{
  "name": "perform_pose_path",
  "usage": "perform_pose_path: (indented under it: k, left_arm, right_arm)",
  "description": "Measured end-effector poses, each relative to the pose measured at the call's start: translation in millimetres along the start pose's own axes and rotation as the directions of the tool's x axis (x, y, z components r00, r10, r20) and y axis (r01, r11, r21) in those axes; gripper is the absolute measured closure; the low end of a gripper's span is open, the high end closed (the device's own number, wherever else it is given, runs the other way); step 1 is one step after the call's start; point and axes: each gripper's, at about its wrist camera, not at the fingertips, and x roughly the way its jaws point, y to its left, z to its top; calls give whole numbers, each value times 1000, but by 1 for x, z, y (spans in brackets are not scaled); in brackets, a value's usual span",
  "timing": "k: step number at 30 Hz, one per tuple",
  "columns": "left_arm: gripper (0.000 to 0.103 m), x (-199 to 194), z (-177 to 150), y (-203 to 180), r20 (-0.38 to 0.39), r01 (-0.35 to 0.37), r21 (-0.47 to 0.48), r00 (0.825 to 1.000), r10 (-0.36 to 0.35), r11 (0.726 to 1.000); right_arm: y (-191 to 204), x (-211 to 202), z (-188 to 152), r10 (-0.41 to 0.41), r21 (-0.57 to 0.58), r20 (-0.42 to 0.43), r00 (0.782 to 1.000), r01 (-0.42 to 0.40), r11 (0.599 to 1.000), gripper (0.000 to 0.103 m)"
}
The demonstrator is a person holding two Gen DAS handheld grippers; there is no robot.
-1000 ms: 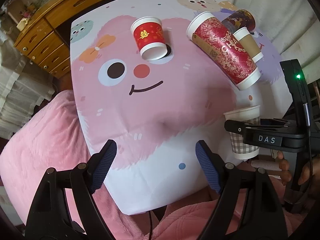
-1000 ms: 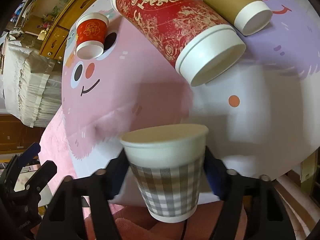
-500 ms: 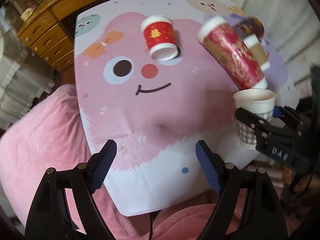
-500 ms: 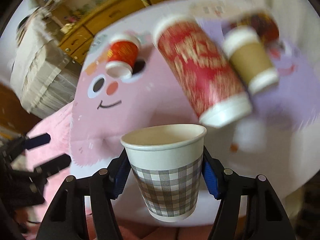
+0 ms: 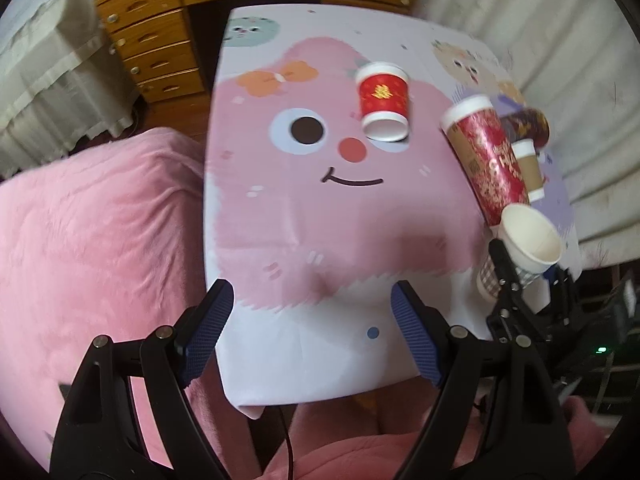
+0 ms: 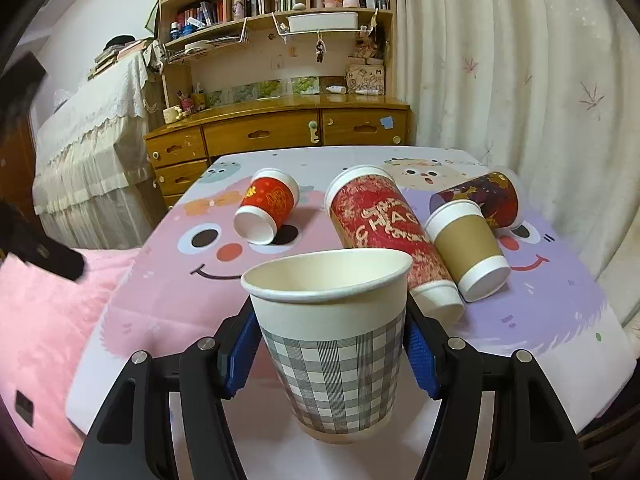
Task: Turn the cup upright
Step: 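Rotate the cup opening-up with the right tool and lower it onto the table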
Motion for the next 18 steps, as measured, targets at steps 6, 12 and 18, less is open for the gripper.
perform_pose_path:
  k: [6, 12, 18]
  left_arm:
    - [24, -27, -20, 26, 81, -4, -108, 997, 13, 994]
    - [24, -44, -24, 35, 114, -49, -138, 991, 65, 989]
    - [24, -46, -15, 16, 126, -47, -95, 990, 58, 994]
  right_arm:
    - [-2, 3, -20, 7, 15, 37, 999, -7, 1000, 37]
    - [-2, 12, -24, 49, -2, 51, 997, -49, 999, 37]
    - [-4, 16, -28, 91, -10, 27, 996, -91, 996, 36]
